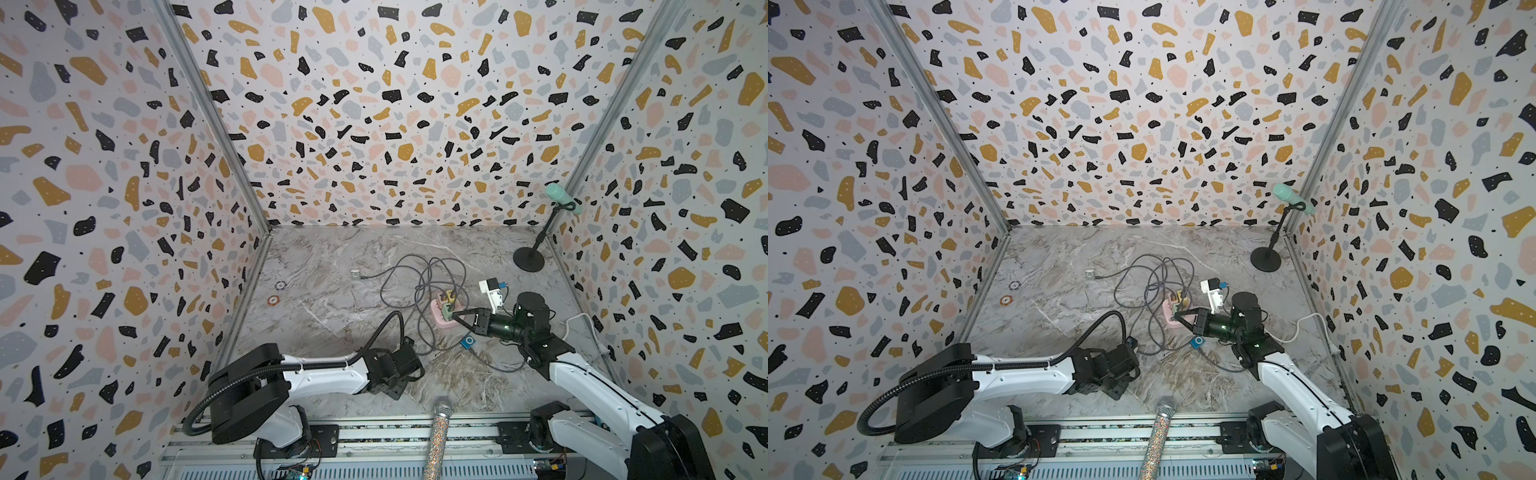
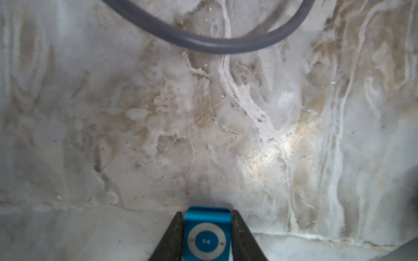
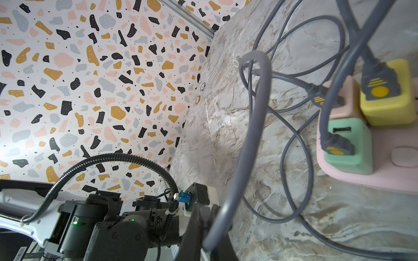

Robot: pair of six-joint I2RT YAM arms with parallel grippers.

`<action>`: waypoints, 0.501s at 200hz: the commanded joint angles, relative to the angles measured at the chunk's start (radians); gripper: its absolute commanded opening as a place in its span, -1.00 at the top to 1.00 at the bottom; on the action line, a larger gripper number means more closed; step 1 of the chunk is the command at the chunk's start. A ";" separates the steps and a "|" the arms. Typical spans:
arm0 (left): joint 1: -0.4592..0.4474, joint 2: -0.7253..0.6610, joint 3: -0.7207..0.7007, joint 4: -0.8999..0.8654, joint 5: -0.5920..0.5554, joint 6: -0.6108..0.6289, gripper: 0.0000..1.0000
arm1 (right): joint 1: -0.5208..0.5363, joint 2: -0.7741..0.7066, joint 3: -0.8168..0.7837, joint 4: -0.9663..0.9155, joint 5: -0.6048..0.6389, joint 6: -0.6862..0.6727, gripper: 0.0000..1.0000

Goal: Charge mp3
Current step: Pick up the MP3 player from the center of the board.

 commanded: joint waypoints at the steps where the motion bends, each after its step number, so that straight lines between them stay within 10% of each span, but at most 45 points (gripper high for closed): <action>1: 0.002 0.056 -0.082 -0.107 0.090 -0.034 0.40 | -0.007 -0.030 -0.001 0.024 -0.013 -0.001 1.00; 100: 0.002 0.041 -0.117 -0.063 0.139 -0.093 0.45 | -0.019 -0.059 -0.003 -0.042 0.030 -0.049 1.00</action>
